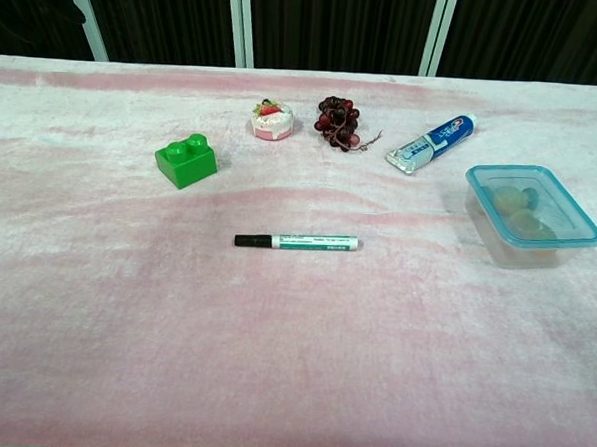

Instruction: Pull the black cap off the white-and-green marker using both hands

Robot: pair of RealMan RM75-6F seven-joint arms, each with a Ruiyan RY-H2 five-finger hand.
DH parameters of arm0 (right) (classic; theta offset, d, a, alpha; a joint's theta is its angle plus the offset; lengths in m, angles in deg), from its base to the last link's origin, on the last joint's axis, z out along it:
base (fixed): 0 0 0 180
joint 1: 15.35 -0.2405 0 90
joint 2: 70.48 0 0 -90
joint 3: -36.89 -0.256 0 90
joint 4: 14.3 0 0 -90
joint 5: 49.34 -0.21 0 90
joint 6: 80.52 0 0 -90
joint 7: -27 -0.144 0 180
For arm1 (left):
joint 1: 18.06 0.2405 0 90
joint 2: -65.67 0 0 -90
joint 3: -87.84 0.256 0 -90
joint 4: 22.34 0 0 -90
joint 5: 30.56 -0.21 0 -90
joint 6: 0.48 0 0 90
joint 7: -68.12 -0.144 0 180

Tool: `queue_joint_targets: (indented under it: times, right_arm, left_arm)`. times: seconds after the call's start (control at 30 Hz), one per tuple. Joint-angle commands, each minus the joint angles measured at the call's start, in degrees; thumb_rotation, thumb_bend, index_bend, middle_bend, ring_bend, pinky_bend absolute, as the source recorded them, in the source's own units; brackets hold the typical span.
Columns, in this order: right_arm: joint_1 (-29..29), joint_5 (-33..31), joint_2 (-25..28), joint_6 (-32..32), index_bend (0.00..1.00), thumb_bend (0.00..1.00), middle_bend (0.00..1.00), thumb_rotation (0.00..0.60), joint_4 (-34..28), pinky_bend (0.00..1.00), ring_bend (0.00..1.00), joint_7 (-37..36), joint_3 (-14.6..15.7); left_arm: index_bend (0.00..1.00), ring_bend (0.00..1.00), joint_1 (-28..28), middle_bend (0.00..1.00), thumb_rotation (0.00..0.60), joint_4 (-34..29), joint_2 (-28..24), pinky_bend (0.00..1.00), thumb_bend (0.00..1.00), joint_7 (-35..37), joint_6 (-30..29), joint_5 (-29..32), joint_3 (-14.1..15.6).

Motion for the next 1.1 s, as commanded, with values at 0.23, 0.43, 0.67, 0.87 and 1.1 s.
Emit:
queue_joint_targets:
  times: [0.23,0.43,0.67,0.87,1.1]
  right_arm:
    - [-8.11,-16.51,-13.98,-10.64,0.21,0.12,0.03,0.6,2.2,0.17,0.07,31.05,-5.24]
    - [-14.29,-26.34,-20.74,-16.34,0.25,0.12,0.03,0.6,5.42,0.17,0.07,37.61,-8.64]
    - [-21.0,-37.95,-27.67,-22.27,0.31,0.13,0.03,0.6,8.78,0.17,0.07,40.3,-11.18]
    - [-24.87,-44.72,-32.32,-23.49,0.37,0.15,0.03,0.6,11.97,0.17,0.07,41.1,-12.55]
    - [-27.7,-49.57,-38.13,-20.87,0.43,0.17,0.03,0.6,15.5,0.16,0.06,43.69,-11.75]
  left_arm:
    - [0.14,0.02,8.4,0.15,0.6,0.15,8.61,0.18,0.12,-28.74,-12.11,4.38,-3.27]
    - [0.14,0.02,8.48,0.15,0.6,-0.19,8.88,0.18,0.12,-28.66,-11.26,5.65,-3.49]
    - [0.14,0.02,8.45,0.15,0.6,0.96,9.66,0.18,0.12,-28.88,-10.99,7.43,-4.56]
    - [0.14,0.02,8.42,0.15,0.6,1.27,9.76,0.18,0.12,-28.37,-10.48,8.4,-4.94]
    - [0.14,0.02,8.66,0.15,0.6,1.14,9.73,0.18,0.12,-27.82,-10.87,8.33,-5.2]
